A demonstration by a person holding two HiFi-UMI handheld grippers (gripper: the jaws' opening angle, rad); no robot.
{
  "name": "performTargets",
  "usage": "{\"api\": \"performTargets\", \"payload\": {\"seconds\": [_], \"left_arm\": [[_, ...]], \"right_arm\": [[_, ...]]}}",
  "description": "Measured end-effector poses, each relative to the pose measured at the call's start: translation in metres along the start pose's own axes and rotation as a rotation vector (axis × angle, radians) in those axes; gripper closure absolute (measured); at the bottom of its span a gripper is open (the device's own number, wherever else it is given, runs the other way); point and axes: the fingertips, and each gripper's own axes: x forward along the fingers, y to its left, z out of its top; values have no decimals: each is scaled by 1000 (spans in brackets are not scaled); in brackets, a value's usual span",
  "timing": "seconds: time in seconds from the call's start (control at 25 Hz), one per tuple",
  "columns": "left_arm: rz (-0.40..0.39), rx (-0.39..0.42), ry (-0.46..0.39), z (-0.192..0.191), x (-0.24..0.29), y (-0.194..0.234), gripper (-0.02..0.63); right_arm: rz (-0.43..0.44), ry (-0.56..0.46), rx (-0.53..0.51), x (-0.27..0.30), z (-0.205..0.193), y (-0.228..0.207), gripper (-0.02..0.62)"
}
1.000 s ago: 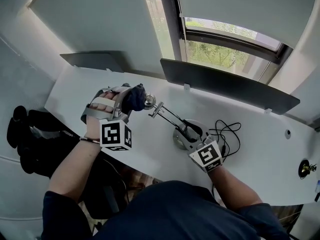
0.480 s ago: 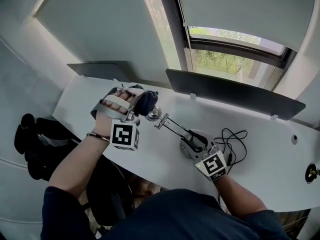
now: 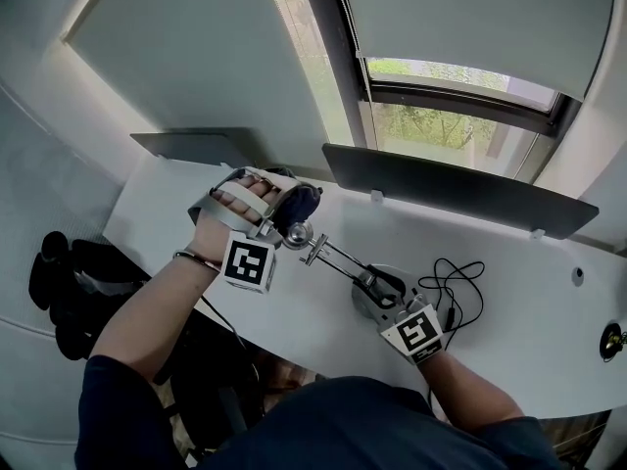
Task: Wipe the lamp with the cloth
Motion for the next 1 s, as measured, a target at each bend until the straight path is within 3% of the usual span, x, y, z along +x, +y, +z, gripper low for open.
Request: {"api": "performTargets", "payload": {"seconds": [0.2,0.4,0.64,1.0], "left_arm": [[-46,10,-2,0,-2,-9,476],[21,-5,36,-8,-15,-4,476],[-11,-87,84,-13,-37,-18,476],[37,-189,153,-13,-60,-24,476]], "right_arm": [[-2,2,0,0,0,-1,437],[-8,9,4,0,0,-1,437],[-17,12,7,0,0,-1,437],[-35,28,6,0,0,-3,437]]}}
